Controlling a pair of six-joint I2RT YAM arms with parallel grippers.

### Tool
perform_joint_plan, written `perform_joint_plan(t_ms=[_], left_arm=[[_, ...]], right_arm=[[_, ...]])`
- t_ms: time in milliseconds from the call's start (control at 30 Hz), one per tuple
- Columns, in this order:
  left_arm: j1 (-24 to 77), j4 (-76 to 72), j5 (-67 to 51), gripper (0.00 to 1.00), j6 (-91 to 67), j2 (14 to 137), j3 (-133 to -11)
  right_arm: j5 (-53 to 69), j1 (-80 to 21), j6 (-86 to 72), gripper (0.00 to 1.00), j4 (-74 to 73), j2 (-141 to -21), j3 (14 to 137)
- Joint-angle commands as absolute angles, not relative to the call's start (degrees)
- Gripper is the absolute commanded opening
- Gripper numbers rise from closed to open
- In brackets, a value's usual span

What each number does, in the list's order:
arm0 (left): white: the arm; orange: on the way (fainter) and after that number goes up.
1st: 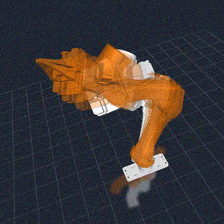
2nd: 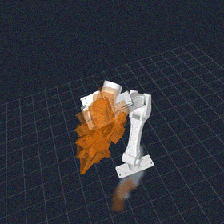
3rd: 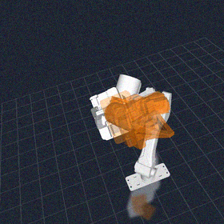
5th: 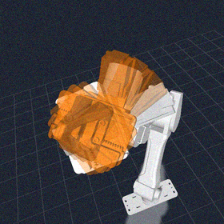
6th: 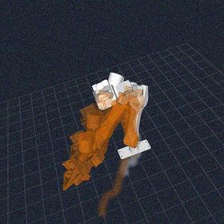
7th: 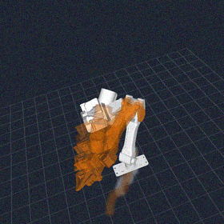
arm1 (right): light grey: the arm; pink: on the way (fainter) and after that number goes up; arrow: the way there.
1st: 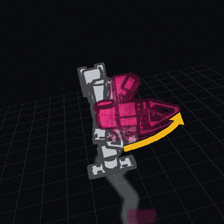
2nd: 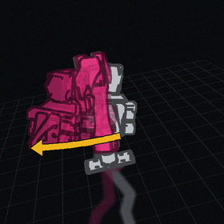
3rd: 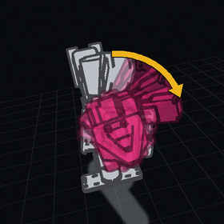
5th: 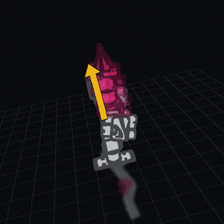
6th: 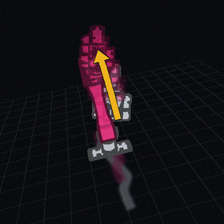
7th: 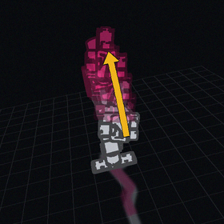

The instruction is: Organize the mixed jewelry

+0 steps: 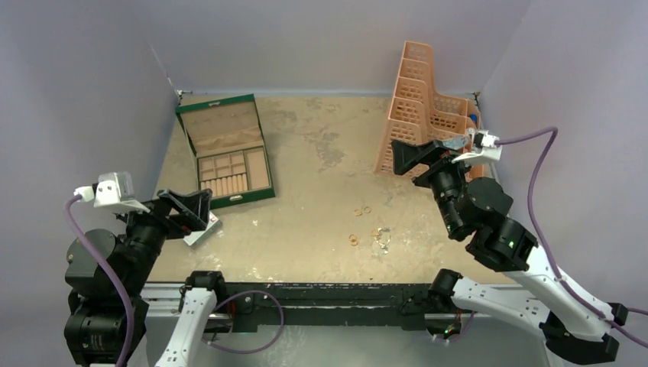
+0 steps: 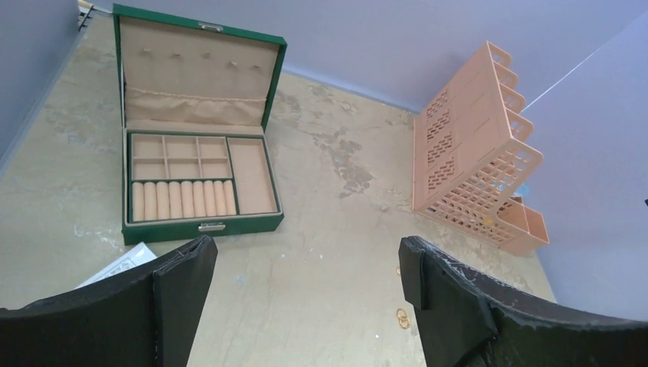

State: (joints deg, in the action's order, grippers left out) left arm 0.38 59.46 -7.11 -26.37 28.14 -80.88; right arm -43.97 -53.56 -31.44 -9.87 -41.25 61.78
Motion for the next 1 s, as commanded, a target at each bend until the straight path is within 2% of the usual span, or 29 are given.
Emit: perform_joint_plan(t_ms=[0, 200, 300, 467, 533, 600, 700, 767, 833, 967], left_arm=[[0.09, 62.96, -5.06, 0.90, -26.48, 26.33, -83.08], [0.09, 60.12, -12.72, 0.95, -26.25, 24.13, -80.88], [0.09, 58.25, -13.50, 0.96, -26.94, 23.36, -78.58], [0.09, 51.80, -14.42, 0.96, -28.64, 23.03, -68.97], [0.09, 48.15, -18.32, 0.96, -28.95, 25.20, -64.12], [0.09, 43.47, -24.61, 0.90, -28.73, 28.24, -60.25], [0.09, 34.64, -31.40, 0.76, -29.78, 32.96, -54.90], [0.09, 29.23, -32.94, 0.71, -31.84, 36.91, -52.20], [0.09, 27.25, -28.93, 0.65, -34.31, 42.13, -51.49], [0.80, 21.23, -21.31, 0.64, -35.92, 53.51, -51.03]], right_arm=[[-46.62, -53.44, -31.06, 0.99, -12.48, -42.06, 63.88], [-43.02, -53.44, -31.11, 0.99, -11.45, -42.70, 62.10], [-37.31, -53.44, -31.33, 0.99, -9.78, -41.36, 59.37], [-28.94, -53.44, -32.86, 0.99, -6.63, -41.61, 54.60], [-26.08, -53.45, -33.91, 0.99, -6.61, -43.78, 52.83], [-25.21, -53.44, -36.02, 0.99, -7.33, -46.17, 51.32], [-22.60, -53.45, -38.10, 0.93, -6.77, -49.15, 48.44], [-20.82, -53.44, -40.12, 0.89, -5.99, -50.55, 46.40], [-18.63, -53.46, -41.99, 0.85, -4.11, -51.18, 43.72], [-16.75, -53.44, -44.80, 0.76, 2.58, -52.17, 37.56]])
